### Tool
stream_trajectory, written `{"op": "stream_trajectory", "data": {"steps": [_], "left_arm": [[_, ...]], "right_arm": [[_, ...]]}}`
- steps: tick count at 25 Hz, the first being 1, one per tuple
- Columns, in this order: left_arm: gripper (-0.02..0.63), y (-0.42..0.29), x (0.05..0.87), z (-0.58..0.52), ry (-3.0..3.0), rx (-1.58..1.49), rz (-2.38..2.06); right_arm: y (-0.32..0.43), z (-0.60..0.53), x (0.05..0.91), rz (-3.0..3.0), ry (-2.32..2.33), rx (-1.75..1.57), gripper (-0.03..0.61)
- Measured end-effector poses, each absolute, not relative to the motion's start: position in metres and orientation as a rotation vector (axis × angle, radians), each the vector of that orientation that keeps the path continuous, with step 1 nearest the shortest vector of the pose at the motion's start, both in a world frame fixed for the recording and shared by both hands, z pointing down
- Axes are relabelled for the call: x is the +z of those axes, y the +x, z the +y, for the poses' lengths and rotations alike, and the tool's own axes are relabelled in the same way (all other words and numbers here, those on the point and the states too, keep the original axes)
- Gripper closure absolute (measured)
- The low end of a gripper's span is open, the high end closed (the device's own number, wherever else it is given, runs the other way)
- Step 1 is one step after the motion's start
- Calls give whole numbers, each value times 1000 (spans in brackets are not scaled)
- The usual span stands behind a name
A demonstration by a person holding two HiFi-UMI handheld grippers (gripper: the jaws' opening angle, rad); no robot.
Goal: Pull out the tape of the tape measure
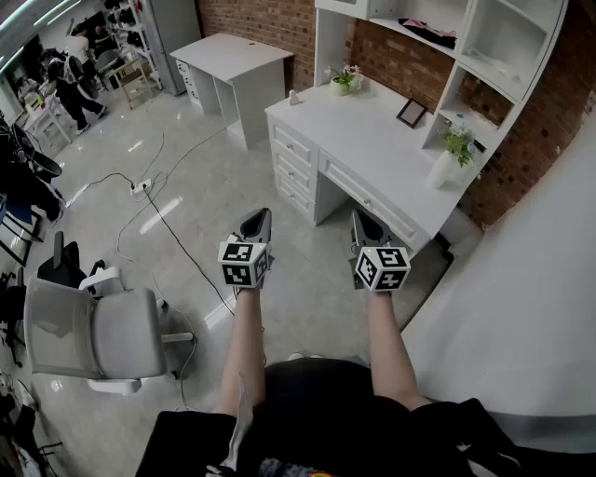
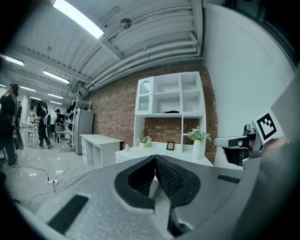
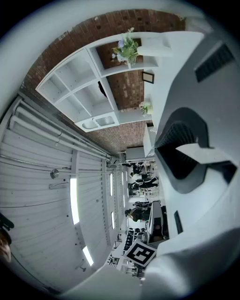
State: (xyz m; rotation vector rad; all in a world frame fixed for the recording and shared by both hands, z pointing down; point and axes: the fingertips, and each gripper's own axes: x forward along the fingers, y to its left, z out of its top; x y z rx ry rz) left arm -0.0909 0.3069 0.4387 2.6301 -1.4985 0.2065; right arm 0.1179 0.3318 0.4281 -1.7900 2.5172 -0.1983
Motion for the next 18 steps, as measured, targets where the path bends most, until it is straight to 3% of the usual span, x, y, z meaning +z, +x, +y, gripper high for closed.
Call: {"op": "stream_trajectory", "data": {"steps": [18], "left_arm": [[604,-92,453,305,2601,221,-1484]], "right_arm": [[112,331,433,2527,-1761,-225,581]]}}
